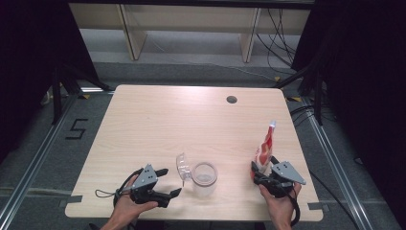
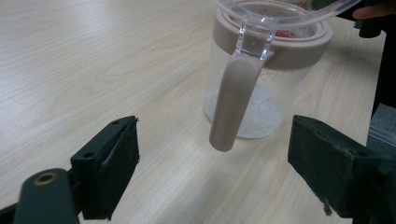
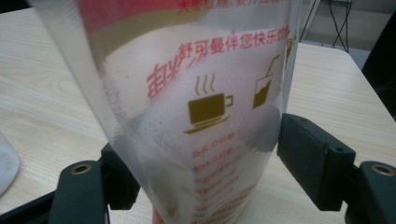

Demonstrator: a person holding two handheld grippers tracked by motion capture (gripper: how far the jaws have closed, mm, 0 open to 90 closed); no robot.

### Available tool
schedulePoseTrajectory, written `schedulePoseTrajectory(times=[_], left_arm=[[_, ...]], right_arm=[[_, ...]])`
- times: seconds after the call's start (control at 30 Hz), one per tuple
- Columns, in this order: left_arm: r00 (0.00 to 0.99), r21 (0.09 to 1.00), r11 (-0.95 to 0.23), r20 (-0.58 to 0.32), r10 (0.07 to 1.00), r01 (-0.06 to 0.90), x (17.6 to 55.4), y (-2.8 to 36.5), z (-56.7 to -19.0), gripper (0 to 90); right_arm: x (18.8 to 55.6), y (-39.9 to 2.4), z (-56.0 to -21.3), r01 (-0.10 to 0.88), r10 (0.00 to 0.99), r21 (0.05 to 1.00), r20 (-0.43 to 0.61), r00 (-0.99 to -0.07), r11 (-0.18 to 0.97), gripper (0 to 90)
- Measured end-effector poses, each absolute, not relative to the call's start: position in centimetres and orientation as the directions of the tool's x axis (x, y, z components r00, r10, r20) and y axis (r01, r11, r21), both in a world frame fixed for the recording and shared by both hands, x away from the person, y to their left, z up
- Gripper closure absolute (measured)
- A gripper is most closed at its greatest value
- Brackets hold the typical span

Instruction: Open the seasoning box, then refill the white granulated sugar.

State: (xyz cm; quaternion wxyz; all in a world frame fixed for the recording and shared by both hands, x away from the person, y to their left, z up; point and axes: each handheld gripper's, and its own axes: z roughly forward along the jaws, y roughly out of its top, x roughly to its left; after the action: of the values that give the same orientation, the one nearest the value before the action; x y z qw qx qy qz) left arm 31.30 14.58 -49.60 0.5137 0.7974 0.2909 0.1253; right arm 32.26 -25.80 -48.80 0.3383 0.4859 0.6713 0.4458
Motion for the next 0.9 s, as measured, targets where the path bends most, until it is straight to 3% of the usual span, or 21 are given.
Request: schedulePoseTrajectory(times=[0.33, 0.9], left_arm=[[0.798, 0.892, -0.297, -0.109, 0.593, 0.342, 31.3, 14.6, -49.6, 16.5], [0.810, 0.893, -0.316, -0.087, 0.580, 0.322, 31.2, 14.6, -49.6, 17.9]], right_arm=[[32.1, -26.1, -48.7, 0.360, 0.952, 0.924, -0.012, -0.305, 0.127, 32.4], [32.2, -28.5, -48.6, 0.356, 0.918, 0.926, 0.025, -0.395, 0.128, 41.9]])
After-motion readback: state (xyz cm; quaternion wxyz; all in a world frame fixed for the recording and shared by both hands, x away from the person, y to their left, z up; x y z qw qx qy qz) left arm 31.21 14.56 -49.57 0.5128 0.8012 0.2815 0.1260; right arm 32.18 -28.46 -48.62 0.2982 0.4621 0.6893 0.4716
